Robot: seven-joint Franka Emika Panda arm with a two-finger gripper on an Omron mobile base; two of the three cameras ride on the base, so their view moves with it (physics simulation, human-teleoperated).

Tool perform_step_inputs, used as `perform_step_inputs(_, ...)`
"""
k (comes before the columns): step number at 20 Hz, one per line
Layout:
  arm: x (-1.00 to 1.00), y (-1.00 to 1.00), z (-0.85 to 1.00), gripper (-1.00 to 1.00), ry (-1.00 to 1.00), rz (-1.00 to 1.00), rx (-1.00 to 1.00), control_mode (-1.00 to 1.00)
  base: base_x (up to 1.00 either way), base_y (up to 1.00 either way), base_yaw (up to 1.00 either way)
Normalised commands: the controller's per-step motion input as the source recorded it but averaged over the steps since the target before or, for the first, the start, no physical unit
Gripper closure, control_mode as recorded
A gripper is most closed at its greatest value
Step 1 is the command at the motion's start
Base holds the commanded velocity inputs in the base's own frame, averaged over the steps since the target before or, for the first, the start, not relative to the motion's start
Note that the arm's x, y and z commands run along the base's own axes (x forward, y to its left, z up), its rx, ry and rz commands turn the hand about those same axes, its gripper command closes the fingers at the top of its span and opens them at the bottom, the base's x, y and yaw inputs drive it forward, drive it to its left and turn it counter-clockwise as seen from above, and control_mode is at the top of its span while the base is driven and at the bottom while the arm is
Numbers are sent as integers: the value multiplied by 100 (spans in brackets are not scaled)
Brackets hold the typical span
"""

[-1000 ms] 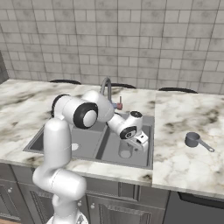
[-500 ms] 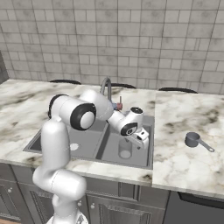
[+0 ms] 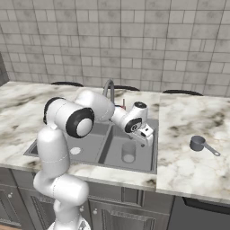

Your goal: Move any existing items from the left basin to the right basin for drying. Then move the measuring cup from the counter to the left basin of the sink for washing.

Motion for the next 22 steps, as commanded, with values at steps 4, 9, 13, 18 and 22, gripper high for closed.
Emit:
perform_step_inputs(4, 0, 0, 38, -100, -2, 0, 0, -100, 0, 0, 0)
perform_step_inputs(9, -1, -2, 31, -100, -2, 0, 0, -100, 0, 0, 0)
perform_step_inputs(13, -4, -11, 25, -100, -2, 0, 0, -100, 0, 0, 0)
perform_step_inputs(18, -5, -18, 24, -100, -2, 0, 0, -100, 0, 0, 0)
perform_step_inputs(22, -4, -19, 25, -100, -2, 0, -1, -100, 0, 0, 0)
